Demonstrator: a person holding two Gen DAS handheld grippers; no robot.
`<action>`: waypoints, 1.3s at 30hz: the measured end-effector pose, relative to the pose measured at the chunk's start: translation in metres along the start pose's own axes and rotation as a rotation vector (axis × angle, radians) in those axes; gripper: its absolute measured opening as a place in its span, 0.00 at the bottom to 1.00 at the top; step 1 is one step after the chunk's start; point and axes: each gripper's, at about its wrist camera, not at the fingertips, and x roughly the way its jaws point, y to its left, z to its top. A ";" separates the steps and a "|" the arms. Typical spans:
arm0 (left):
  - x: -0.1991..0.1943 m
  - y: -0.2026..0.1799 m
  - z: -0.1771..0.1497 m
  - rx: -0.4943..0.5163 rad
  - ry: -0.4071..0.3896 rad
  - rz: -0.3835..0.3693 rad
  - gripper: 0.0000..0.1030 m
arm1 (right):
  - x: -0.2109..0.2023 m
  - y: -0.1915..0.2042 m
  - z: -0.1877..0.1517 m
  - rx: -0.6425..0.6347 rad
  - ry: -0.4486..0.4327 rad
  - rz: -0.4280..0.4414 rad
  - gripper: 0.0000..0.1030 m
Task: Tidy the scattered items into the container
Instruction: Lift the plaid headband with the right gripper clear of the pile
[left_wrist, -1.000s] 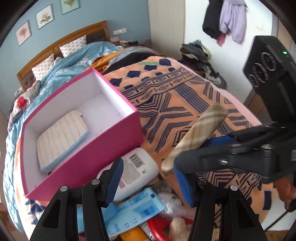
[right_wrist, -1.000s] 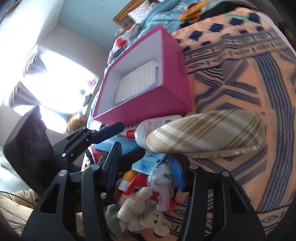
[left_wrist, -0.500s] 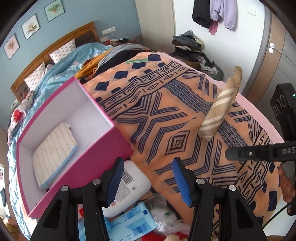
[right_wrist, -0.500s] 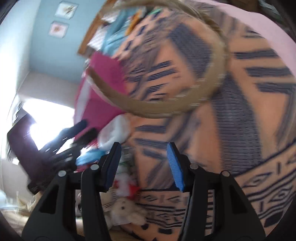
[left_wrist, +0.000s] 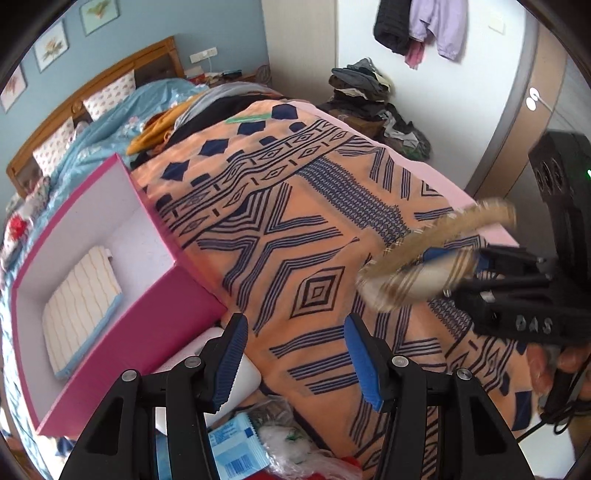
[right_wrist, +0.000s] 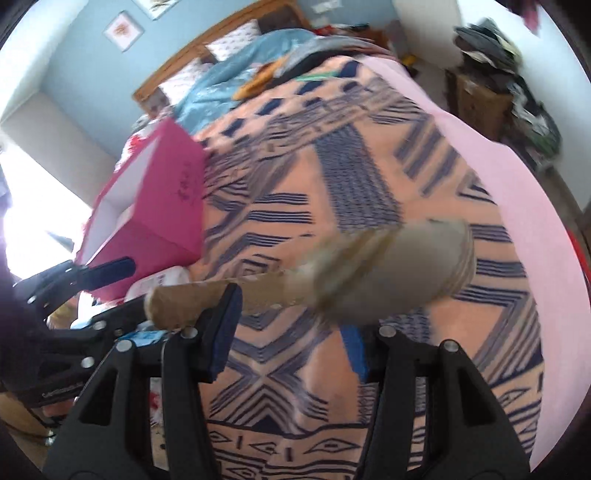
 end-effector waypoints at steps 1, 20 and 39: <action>0.000 0.003 0.000 -0.014 0.004 -0.009 0.54 | 0.001 0.002 -0.002 -0.007 0.004 0.014 0.52; 0.036 -0.031 -0.018 -0.029 0.161 -0.161 0.54 | -0.038 -0.026 -0.066 -0.085 0.262 -0.115 0.52; 0.087 -0.065 -0.023 -0.133 0.340 -0.214 0.54 | 0.000 -0.079 -0.039 -0.016 0.236 -0.264 0.52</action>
